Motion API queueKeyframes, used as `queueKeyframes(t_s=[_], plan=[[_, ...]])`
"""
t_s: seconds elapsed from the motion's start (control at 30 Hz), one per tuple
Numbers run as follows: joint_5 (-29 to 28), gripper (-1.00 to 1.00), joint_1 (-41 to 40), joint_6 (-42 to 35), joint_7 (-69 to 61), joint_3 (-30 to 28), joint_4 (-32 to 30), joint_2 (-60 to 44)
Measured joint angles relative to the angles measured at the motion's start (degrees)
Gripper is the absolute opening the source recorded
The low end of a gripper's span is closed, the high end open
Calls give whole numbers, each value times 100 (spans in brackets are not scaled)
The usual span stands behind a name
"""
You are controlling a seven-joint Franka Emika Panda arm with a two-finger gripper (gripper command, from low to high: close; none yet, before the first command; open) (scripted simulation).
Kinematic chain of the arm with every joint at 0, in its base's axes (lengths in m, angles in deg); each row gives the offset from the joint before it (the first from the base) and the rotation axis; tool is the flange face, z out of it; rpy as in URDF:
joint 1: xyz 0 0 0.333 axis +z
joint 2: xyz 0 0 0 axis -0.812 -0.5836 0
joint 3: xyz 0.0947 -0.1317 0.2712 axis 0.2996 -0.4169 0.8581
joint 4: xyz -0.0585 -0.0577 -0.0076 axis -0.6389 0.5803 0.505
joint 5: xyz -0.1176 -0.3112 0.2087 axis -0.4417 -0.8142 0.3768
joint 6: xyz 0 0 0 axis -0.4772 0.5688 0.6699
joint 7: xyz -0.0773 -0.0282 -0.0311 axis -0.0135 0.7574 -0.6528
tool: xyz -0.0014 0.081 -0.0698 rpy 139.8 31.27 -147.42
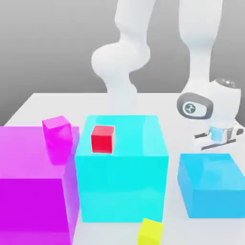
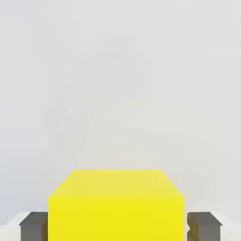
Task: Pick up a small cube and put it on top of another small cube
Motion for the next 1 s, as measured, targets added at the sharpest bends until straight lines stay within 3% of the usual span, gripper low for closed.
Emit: queueKeyframes(t_s=[0.1,0.43,0.73,0.83,1.0], plan=[[4,-100,18,5,-3,-17,1,-8],[956,-100,-827,-592,-697,1066,-157,801],[1085,-100,-851,-1170,-764,1182,-291,1494],[852,-100,-708,-1301,-357,1174,98,1544],[872,-100,-1420,-1685,-1091,818,805,1430]])
